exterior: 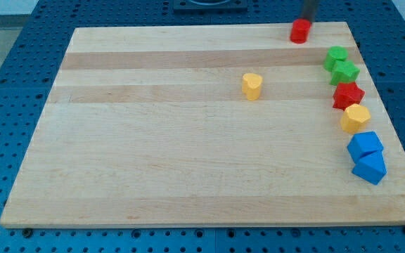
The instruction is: Place the red circle at the right side of the yellow heart
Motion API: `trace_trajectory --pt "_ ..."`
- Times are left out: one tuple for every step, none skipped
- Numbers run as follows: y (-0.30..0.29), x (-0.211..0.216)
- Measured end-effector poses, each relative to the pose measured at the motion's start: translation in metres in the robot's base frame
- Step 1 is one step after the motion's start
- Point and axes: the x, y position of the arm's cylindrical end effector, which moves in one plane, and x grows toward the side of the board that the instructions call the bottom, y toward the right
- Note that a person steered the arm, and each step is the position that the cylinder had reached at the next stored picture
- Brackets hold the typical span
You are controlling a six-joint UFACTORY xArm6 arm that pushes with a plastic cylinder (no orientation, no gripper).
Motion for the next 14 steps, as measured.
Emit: trace_trajectory --pt "-0.015 0.008" --pt "0.014 -0.001" --pt "0.036 -0.004" --pt "0.034 0.022" --pt "0.017 0.058" --pt "-0.006 0.062" --pt "0.003 0.046" --pt "0.023 0.026" --pt "-0.003 0.002" --pt "-0.033 -0.002" --pt "-0.035 0.03" --pt "-0.035 0.07" --pt "-0.035 0.108" --pt "-0.035 0.14"
